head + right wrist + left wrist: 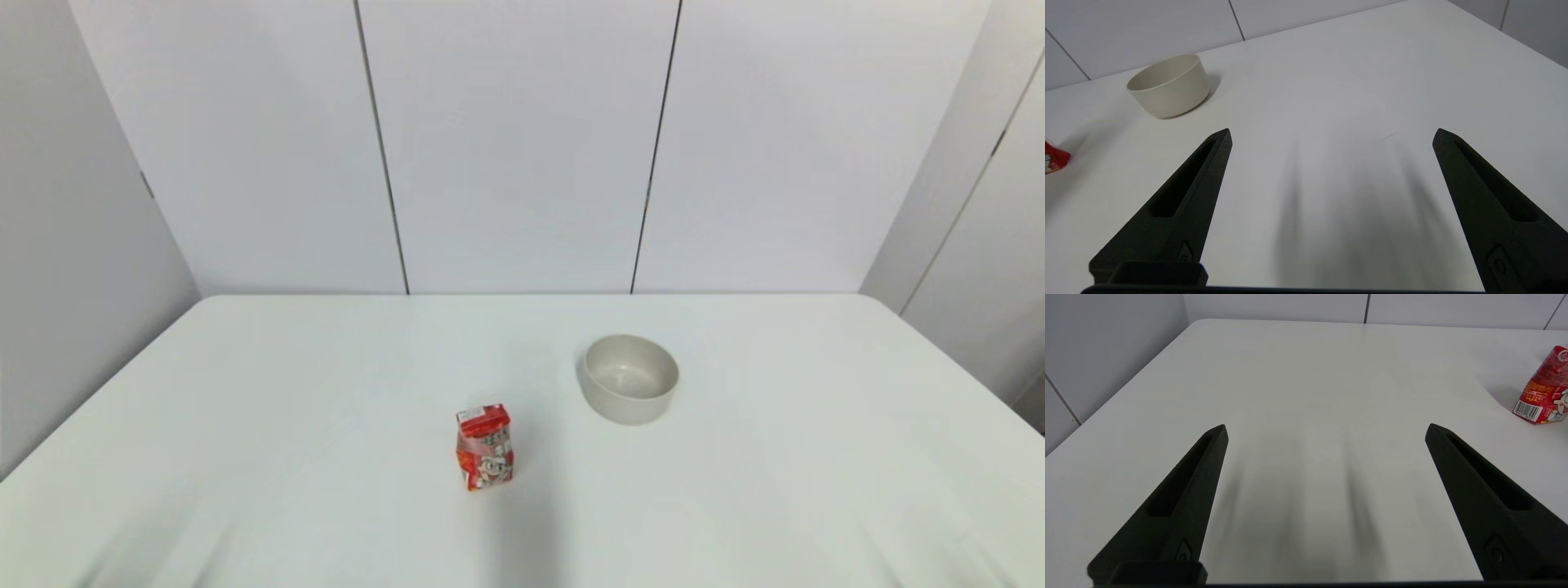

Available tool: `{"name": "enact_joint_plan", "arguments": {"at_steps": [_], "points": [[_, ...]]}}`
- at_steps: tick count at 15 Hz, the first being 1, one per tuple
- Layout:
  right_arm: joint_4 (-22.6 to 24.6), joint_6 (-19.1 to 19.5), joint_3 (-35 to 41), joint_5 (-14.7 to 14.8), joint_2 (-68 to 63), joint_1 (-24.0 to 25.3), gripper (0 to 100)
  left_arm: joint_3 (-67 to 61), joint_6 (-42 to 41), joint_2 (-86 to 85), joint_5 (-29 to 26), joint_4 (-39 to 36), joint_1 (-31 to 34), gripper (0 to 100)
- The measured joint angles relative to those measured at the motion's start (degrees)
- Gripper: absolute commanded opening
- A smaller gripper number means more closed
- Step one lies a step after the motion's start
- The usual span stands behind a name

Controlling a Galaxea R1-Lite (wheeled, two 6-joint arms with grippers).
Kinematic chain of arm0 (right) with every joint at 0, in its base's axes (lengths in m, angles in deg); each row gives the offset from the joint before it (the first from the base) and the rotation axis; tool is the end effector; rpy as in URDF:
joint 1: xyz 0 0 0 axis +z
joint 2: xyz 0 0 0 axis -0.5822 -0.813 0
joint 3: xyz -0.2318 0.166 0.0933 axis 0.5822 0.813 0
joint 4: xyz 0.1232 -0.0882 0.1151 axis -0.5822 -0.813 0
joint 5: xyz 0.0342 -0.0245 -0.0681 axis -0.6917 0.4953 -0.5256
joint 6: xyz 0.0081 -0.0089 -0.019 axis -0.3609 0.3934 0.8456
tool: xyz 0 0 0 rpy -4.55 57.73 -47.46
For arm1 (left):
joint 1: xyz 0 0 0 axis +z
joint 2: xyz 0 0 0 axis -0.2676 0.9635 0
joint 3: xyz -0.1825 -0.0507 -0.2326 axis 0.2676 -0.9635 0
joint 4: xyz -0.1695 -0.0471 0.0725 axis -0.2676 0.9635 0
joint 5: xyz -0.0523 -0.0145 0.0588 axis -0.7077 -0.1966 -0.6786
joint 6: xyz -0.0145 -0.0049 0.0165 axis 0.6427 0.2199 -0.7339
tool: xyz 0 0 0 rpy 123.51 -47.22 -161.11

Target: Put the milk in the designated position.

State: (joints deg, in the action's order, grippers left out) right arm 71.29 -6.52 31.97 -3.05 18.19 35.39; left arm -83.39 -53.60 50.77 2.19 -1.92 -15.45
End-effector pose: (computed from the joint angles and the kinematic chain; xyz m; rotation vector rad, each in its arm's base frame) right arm -0.0229 -0.0012 0.0740 0.2096 0.0071 -0.0616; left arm -0.0229 0.0000 0.0762 -0.0073 -0.0086 -0.0004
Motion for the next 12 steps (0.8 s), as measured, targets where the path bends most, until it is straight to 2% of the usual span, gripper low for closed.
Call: {"name": "enact_joint_plan", "arguments": {"at_steps": [12], "points": [[0.0,0.0,0.0,0.0,0.0,0.0,100,0.0,0.0,0.0,0.0,0.0,0.0,100]]}}
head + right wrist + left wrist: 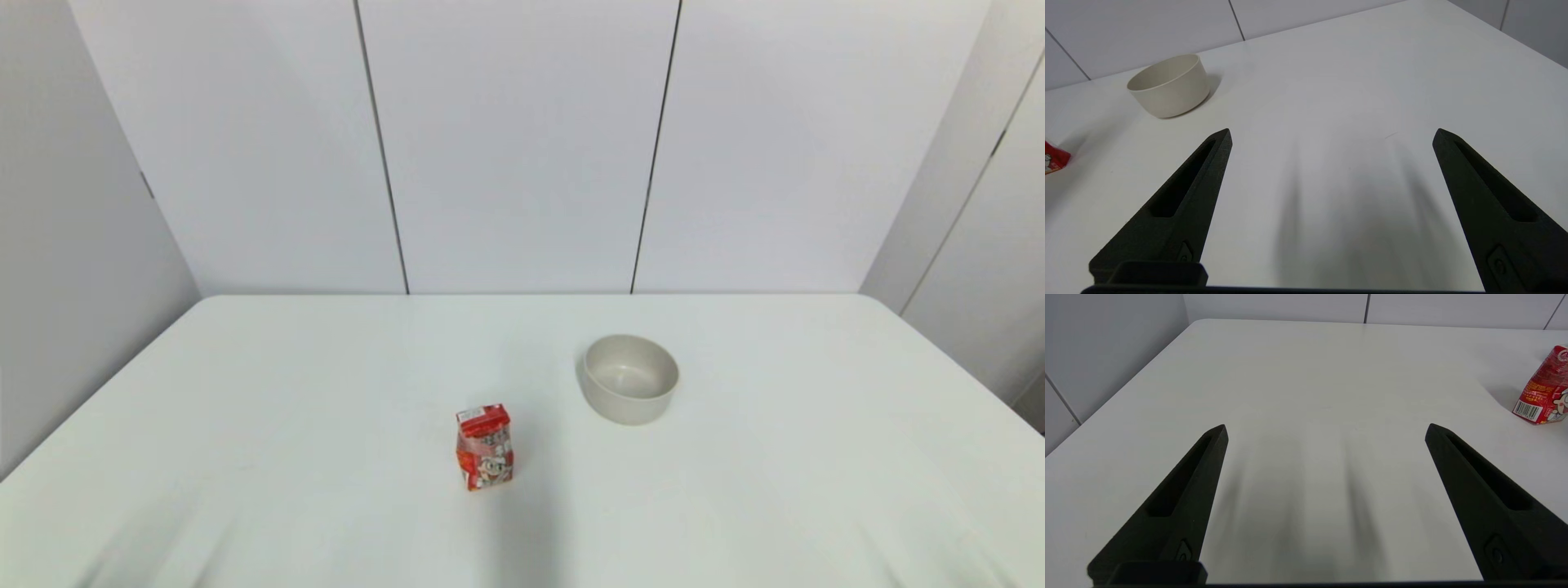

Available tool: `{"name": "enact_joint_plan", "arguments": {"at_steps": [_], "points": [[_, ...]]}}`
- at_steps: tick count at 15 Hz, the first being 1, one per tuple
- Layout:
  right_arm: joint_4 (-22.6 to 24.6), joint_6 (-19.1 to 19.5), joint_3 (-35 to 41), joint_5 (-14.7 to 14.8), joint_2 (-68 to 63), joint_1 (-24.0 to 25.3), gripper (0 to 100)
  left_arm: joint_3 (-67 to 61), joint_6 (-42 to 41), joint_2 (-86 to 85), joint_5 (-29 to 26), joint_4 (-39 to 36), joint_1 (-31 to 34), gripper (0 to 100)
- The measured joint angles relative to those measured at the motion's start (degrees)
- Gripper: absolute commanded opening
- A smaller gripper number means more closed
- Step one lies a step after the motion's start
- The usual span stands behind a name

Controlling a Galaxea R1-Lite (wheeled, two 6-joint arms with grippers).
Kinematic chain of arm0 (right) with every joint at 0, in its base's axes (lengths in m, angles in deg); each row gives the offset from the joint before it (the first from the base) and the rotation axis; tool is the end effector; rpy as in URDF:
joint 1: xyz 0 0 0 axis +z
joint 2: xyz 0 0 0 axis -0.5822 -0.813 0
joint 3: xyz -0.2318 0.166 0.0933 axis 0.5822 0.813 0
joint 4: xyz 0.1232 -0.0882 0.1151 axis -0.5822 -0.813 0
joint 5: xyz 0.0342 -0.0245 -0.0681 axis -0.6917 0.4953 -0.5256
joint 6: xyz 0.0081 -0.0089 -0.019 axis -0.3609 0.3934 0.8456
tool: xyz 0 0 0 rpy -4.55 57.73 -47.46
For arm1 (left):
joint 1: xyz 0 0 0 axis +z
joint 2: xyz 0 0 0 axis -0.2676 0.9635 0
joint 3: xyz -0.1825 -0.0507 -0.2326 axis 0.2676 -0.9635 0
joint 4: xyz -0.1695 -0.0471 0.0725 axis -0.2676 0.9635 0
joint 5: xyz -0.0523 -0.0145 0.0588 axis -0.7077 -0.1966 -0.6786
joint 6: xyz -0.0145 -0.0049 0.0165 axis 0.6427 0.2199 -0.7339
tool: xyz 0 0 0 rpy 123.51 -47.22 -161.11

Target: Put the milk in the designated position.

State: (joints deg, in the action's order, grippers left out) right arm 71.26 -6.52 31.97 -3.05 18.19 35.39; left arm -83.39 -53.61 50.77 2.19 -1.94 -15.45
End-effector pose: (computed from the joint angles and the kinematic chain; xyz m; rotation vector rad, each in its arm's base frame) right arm -0.0229 -0.0012 0.0739 0.2096 0.0076 -0.0617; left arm -0.0229 0.0000 0.0762 -0.0071 -0.0089 -0.0004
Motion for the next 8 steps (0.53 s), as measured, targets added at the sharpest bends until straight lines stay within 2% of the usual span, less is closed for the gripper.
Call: {"name": "enact_joint_plan", "arguments": {"at_steps": [8], "points": [[0.0,0.0,0.0,0.0,0.0,0.0,100,0.4,-0.6,0.2,0.2,0.3,0.1,100]]}}
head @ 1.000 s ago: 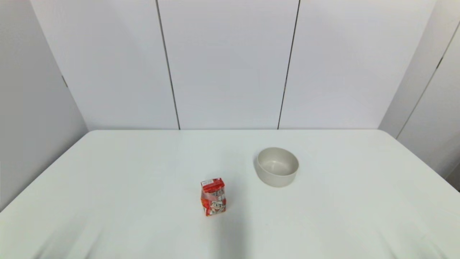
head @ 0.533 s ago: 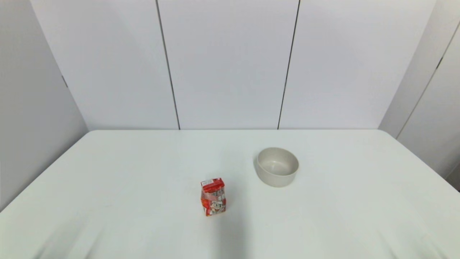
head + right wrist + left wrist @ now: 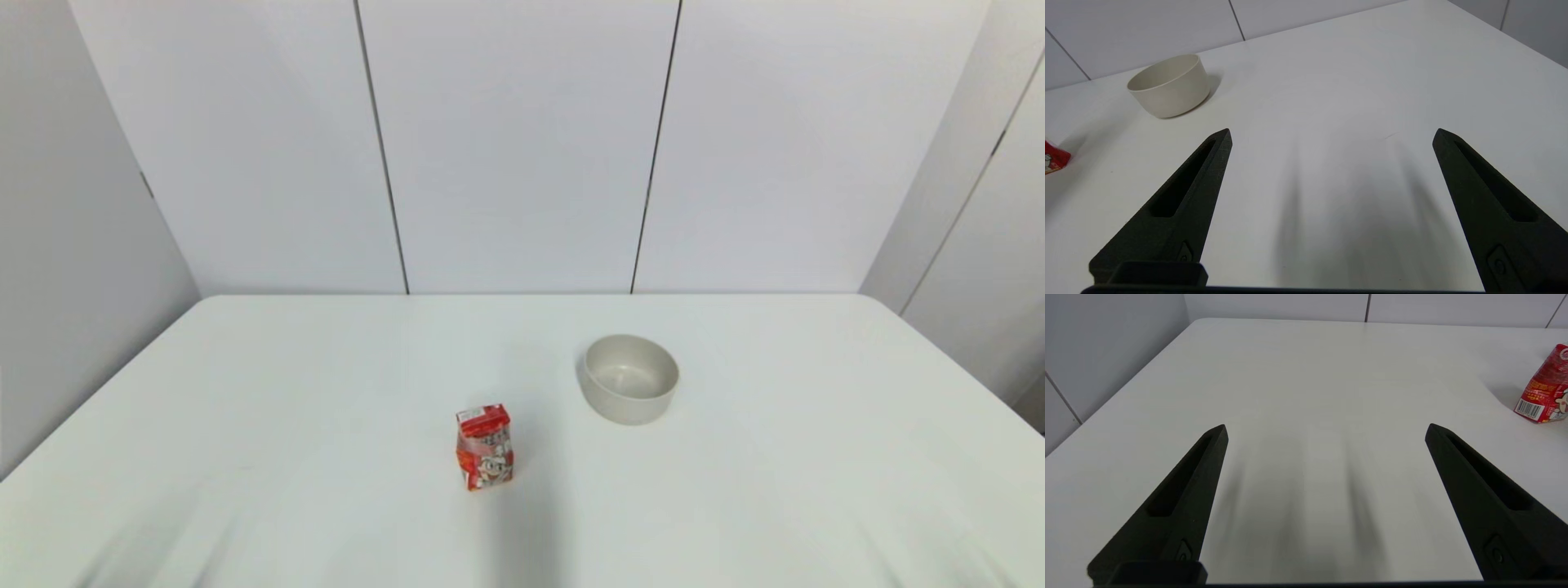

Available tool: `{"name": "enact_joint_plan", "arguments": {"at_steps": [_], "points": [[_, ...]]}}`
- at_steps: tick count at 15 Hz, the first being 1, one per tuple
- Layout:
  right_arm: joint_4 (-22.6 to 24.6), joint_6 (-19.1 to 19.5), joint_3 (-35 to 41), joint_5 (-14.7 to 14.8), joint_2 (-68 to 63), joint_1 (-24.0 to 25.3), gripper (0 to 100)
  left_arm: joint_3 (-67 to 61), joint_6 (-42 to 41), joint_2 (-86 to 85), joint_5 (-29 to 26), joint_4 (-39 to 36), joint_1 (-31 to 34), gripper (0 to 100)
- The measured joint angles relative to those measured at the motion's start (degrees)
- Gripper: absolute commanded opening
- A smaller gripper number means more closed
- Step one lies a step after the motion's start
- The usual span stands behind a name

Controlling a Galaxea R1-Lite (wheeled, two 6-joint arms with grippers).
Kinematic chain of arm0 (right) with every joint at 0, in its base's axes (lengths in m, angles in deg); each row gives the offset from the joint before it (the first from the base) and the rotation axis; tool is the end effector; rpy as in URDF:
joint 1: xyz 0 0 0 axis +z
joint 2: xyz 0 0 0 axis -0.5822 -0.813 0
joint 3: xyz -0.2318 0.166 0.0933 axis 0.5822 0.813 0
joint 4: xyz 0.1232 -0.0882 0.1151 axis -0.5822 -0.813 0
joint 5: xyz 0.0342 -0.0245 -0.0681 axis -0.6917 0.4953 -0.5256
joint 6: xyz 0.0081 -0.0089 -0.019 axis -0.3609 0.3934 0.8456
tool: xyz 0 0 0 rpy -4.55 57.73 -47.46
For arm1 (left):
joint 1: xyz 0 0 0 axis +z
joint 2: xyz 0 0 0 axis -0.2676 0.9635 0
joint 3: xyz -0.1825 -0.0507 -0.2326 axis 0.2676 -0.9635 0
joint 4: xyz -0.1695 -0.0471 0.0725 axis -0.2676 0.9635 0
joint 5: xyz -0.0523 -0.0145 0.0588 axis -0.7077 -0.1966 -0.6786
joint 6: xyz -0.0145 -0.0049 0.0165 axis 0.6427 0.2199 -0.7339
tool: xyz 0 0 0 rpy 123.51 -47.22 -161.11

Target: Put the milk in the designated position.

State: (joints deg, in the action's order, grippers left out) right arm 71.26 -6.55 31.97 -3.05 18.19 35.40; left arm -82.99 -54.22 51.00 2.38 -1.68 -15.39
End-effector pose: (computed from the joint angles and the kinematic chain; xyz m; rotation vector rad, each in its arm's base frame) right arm -0.0229 -0.0012 0.0739 0.2101 0.0076 -0.0615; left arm -0.0231 0.0000 0.0778 0.0035 -0.0074 0.0040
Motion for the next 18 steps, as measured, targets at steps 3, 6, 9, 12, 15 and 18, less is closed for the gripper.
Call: {"name": "enact_joint_plan", "arguments": {"at_steps": [3,6,9,12,15,18], "points": [[0.0,0.0,0.0,0.0,0.0,0.0,100,3.6,-3.8,3.6,-0.1,-0.3,0.2,100],[0.0,0.0,0.0,0.0,0.0,0.0,100,7.0,-7.5,11.8,-2.4,-2.7,0.5,100],[0.0,0.0,0.0,0.0,0.0,0.0,100,12.1,-9.9,24.2,-10.4,-6.3,0.6,100],[0.0,0.0,0.0,0.0,0.0,0.0,100,19.8,-14.3,37.9,-19.7,-8.2,-0.4,100],[0.0,0.0,0.0,0.0,0.0,0.0,100,24.8,-18.6,49.1,-26.1,-10.0,-4.4,100],[0.0,0.0,0.0,0.0,0.0,0.0,100,26.7,-19.7,59.7,-28.5,-15.8,-11.3,100]]}}
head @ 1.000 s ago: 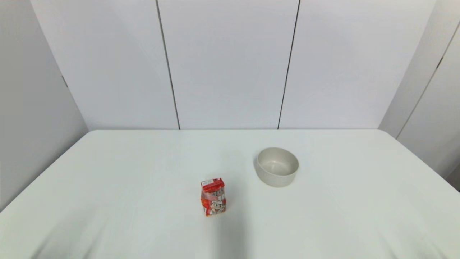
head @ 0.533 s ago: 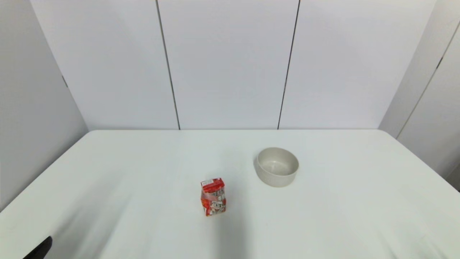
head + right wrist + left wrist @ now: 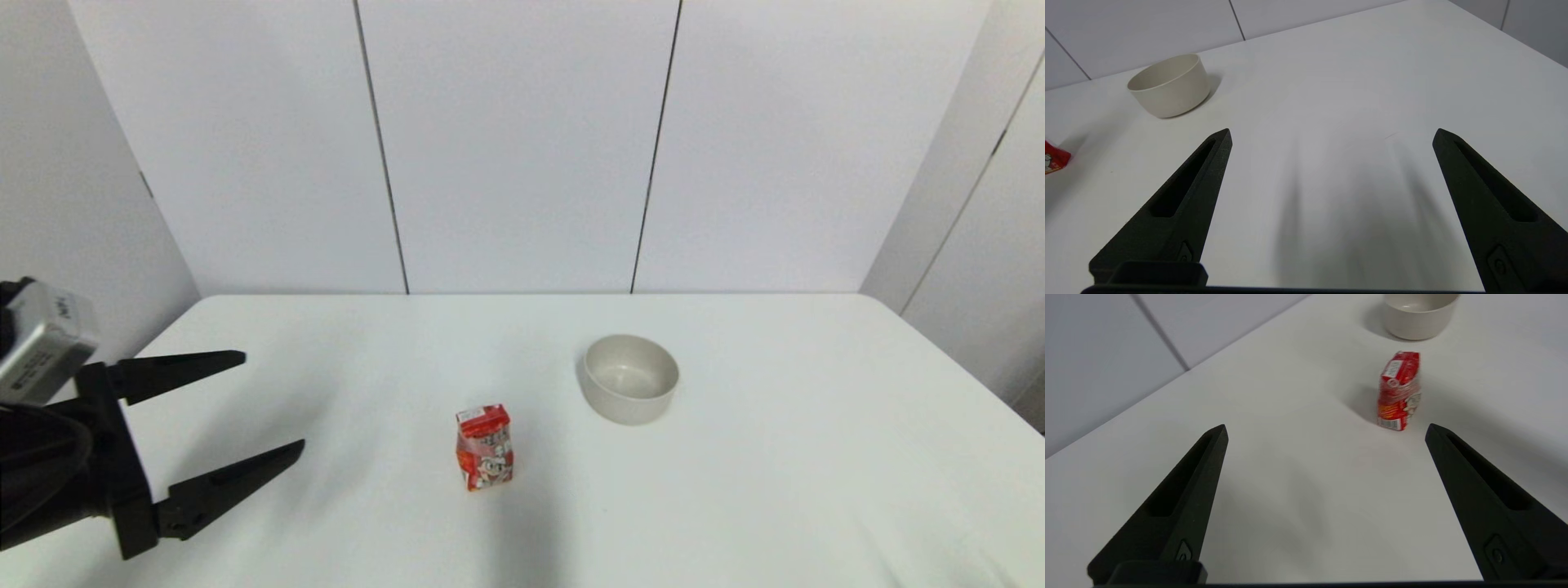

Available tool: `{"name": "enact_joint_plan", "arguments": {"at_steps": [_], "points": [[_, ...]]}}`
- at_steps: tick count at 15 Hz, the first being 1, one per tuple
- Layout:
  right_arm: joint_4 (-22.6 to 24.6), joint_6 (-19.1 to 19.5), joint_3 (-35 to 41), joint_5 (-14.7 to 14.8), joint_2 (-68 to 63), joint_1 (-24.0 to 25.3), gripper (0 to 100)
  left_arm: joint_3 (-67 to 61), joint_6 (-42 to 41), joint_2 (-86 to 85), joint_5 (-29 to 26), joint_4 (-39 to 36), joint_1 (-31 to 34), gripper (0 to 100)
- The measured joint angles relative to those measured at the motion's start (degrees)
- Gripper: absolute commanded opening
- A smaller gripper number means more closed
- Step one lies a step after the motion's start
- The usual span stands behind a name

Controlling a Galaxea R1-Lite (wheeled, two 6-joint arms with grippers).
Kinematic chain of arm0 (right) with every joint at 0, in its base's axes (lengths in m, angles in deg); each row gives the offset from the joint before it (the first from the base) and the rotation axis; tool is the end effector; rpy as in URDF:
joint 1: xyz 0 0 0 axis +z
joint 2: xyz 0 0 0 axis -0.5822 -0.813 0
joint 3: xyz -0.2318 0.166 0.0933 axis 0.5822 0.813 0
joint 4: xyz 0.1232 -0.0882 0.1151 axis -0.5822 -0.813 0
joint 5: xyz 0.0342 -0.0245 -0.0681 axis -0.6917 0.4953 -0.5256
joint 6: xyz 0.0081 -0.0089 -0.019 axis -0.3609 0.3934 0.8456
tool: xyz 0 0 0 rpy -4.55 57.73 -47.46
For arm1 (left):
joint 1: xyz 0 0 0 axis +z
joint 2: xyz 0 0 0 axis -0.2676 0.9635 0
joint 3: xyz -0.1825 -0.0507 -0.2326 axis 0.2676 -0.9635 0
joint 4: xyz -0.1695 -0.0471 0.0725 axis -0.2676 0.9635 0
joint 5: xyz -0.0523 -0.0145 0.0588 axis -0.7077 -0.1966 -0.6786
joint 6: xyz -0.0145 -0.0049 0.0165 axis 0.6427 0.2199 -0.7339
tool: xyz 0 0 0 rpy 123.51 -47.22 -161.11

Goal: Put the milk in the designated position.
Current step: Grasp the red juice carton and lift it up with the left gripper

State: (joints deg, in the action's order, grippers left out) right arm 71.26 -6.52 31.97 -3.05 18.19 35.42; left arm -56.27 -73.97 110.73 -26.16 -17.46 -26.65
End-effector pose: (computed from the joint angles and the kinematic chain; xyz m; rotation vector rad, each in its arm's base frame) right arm -0.0229 -0.0012 0.0739 0.2096 0.0077 -0.0612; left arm 0.1282 -0.0361 0.1995 0.2869 0.1732 -0.7290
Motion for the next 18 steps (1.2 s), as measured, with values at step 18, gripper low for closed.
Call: {"name": "enact_joint_plan", "arguments": {"at_steps": [18], "points": [[0.0,0.0,0.0,0.0,0.0,0.0,100,5.8,-1.5,38.3,-13.3,-16.3,-13.7,100]]}}
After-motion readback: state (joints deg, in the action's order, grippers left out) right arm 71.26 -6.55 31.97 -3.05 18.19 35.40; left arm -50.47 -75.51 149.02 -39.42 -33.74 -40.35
